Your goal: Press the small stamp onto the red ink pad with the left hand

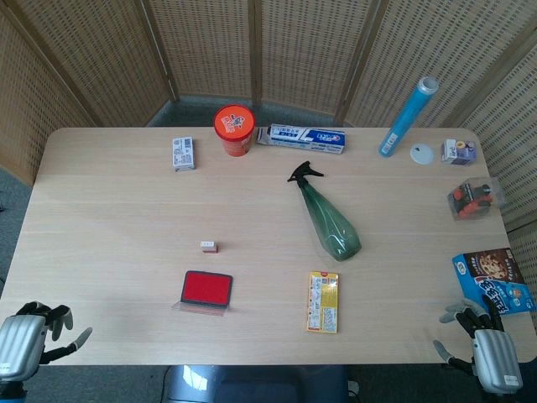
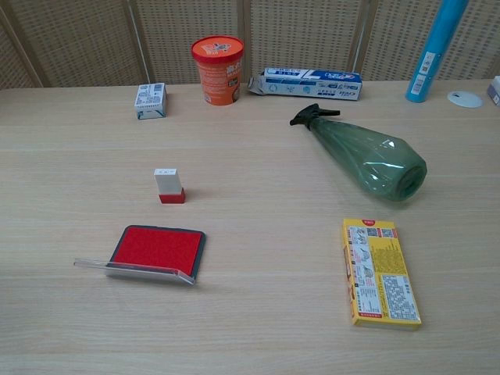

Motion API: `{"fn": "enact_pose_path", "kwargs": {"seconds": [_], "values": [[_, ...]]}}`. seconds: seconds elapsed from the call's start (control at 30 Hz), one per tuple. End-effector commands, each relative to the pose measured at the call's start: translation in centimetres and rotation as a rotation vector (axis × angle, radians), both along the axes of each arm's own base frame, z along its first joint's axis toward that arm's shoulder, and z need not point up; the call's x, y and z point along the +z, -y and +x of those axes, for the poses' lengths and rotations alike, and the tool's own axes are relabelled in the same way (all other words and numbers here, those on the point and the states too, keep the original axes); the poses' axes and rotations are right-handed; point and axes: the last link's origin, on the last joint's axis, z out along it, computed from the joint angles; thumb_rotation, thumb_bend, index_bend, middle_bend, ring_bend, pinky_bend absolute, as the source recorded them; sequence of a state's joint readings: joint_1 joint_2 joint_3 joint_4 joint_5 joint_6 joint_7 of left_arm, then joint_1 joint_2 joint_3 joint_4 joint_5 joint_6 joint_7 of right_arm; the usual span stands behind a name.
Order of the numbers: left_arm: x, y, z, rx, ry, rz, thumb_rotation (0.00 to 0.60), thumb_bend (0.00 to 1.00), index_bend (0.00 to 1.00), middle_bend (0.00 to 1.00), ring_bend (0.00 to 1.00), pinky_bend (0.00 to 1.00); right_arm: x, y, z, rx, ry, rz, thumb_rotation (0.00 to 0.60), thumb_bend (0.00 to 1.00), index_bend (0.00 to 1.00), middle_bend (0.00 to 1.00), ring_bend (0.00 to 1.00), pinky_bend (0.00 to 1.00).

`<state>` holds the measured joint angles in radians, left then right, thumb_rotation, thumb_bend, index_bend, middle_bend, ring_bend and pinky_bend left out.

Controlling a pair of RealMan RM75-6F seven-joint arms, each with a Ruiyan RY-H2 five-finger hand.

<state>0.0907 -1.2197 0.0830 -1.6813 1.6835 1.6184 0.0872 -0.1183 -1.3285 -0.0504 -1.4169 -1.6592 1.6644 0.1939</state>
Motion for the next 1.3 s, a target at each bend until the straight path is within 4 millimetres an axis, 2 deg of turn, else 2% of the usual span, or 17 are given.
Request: {"fn": "enact_pose_path", "kwargs": {"seconds": [0.03, 0.5, 0.73, 0.77, 0.87, 0.93, 1.03, 1.13, 1.2, 1.3], "values": [[-0.1, -0.1, -0.1, 0.003, 0.0, -0.004, 0.496, 0.19, 0.65, 0.79, 0.63, 0.4, -0.1, 0.1, 0.0, -0.002, -0.002, 0.003, 0.589, 0.24, 0.45, 0.35, 0.21, 0.04], [0.3, -0.6, -0.1, -0.014, -0.018, -0.006, 0.495, 0.19, 0.65, 0.79, 0.63, 0.4, 0.0, -0.3, 0.0, -0.006, 0.003, -0.004, 0.591, 0.24, 0.45, 0.35, 0.21, 0.04], [1.1, -3.1, 1.0, -0.082, -0.07, -0.021, 0.496, 0.18, 0.63, 0.79, 0.63, 0.4, 0.1, -0.3, -0.2, -0.011, 0.006, -0.008, 0.592, 0.24, 0.45, 0.35, 0.21, 0.04], [1.2, -3.8, 1.3, -0.097, -0.086, -0.028, 0.496, 0.17, 0.61, 0.79, 0.63, 0.43, 0.1, -0.3, -0.3, -0.015, 0.006, -0.009, 0.591, 0.24, 0.45, 0.35, 0.21, 0.04], [1.6, -5.8, 2.2, -0.137, -0.148, -0.055, 0.493, 0.11, 0.54, 0.82, 0.7, 0.63, 0.2, -0.4, -0.4, -0.024, 0.005, -0.012, 0.59, 0.24, 0.45, 0.35, 0.21, 0.04], [1.7, -7.2, 3.1, -0.157, -0.18, -0.081, 0.495, 0.08, 0.5, 0.92, 0.82, 0.77, 0.3, -0.4, -0.5, -0.028, 0.006, -0.018, 0.591, 0.24, 0.45, 0.35, 0.22, 0.04], [1.5, -9.5, 4.4, -0.184, -0.207, -0.128, 0.496, 0.07, 0.5, 1.0, 0.98, 0.9, 0.4, -0.5, -0.6, -0.037, 0.003, -0.024, 0.591, 0.24, 0.45, 0.35, 0.22, 0.04], [1.1, -11.8, 5.8, -0.225, -0.242, -0.164, 0.492, 0.07, 0.5, 1.0, 1.0, 0.98, 0.4, -0.5, -0.8, -0.051, 0.001, -0.028, 0.592, 0.24, 0.45, 0.35, 0.22, 0.04], [0.7, -13.1, 6.6, -0.245, -0.257, -0.185, 0.485, 0.07, 0.5, 1.0, 1.0, 1.0, 0.4, -0.5, -0.9, -0.059, 0.001, -0.031, 0.594, 0.24, 0.45, 0.35, 0.22, 0.05], [-0.2, -14.9, 7.7, -0.264, -0.278, -0.239, 0.484, 0.13, 0.5, 1.0, 1.0, 1.0, 0.3, -0.5, -1.1, -0.066, 0.001, -0.032, 0.593, 0.24, 0.45, 0.35, 0.23, 0.05]]}}
